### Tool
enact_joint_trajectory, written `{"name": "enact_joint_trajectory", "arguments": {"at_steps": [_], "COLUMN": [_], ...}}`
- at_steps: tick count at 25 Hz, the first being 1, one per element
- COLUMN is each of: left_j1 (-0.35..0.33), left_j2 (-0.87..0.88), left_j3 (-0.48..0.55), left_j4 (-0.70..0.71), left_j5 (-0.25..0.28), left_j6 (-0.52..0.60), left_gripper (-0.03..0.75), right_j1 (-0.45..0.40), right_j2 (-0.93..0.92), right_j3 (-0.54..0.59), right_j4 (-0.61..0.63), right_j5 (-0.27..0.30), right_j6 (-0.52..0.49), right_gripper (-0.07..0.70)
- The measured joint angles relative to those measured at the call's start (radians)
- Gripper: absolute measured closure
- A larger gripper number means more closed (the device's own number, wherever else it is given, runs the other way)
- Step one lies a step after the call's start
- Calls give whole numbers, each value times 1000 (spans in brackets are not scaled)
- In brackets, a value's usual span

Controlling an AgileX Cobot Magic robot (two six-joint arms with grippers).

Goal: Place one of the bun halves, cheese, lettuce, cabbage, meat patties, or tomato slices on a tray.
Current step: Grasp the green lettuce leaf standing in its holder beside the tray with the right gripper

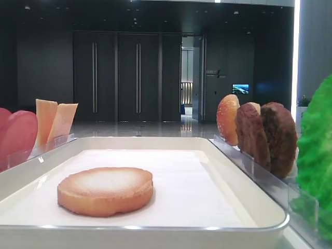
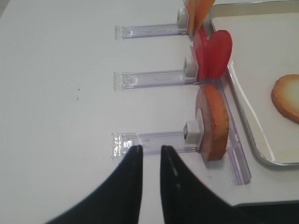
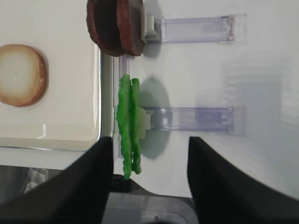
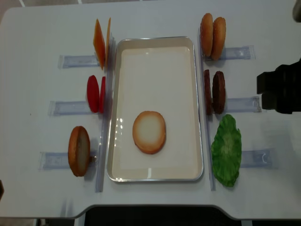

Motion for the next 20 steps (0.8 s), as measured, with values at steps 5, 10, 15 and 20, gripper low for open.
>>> {"name": "enact_joint_trajectory", "arguments": {"at_steps": [5, 10, 15, 20], "left_j1": [0, 0, 0, 0], "left_j2": [0, 0, 0, 0], "left_j3": [0, 0, 0, 0], "left_j4": [0, 0, 0, 0], "left_j5": [0, 0, 0, 0], "left_j6": [0, 0, 0, 0], "left_gripper": [669, 711, 715, 715], "right_j1": [89, 100, 100, 100], "right_j2": [72, 132, 163, 164], "right_j3": [0, 0, 0, 21], "right_j4": [-21, -27, -27, -27], "right_j5": [0, 0, -17, -69], "right_j6": [72, 78, 79, 79], "right_gripper": [282, 282, 282, 282]}}
